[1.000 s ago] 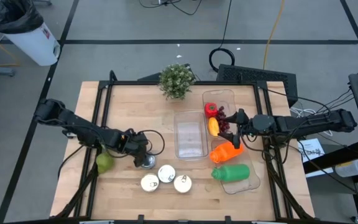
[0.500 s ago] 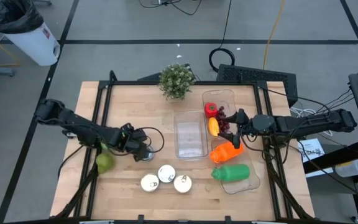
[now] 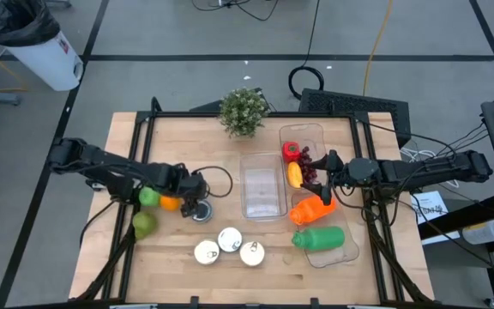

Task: Pick & Place Food Item
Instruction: Put the top green tuna can into the middle transparent bin

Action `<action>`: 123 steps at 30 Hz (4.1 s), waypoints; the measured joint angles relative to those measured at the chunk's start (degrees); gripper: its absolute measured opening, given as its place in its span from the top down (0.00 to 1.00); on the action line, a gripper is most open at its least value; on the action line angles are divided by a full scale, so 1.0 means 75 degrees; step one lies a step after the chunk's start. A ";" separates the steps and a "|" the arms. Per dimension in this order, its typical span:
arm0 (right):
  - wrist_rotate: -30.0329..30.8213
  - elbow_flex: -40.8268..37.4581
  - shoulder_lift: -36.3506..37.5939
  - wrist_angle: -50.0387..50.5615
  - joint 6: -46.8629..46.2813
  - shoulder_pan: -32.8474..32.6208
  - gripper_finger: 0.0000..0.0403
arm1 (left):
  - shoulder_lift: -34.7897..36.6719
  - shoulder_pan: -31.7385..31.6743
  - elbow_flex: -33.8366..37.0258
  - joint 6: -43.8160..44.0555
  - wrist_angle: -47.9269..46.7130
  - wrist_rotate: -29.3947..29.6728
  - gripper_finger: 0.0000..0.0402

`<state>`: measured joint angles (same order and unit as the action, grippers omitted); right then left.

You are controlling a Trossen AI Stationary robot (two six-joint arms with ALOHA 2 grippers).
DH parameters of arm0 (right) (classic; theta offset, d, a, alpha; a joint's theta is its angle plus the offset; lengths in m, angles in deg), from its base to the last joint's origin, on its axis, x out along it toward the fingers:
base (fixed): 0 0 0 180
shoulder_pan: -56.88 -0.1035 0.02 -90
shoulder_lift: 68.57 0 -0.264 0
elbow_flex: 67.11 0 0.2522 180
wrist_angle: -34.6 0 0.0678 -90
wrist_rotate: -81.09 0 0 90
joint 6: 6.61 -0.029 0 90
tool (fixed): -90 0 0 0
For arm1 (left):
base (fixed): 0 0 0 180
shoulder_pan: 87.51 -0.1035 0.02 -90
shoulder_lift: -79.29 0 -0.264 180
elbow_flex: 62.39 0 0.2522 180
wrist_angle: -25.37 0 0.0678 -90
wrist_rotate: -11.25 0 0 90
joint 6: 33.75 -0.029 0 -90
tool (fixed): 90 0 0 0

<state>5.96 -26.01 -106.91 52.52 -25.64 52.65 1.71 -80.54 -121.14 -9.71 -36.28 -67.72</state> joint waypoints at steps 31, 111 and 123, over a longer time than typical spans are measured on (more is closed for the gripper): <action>-0.0003 0.0000 0.0000 0.0000 0.0000 0.0003 0.10 | -0.0279 -0.0479 0.0070 -0.0357 0.0610 -0.0357 0.10; -0.0003 0.0000 -0.0149 -0.0003 -0.0119 0.0003 0.10 | -0.0863 -0.2697 0.0090 -0.0764 0.0699 -0.0642 0.10; -0.0003 0.0000 -0.0147 -0.0003 -0.0119 0.0001 0.10 | -0.0694 -0.2828 0.0087 -0.0659 0.0617 0.0038 0.10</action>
<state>5.94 -26.01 -108.02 52.50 -26.54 52.66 -3.50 -101.75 -120.49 -14.65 -31.65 -67.43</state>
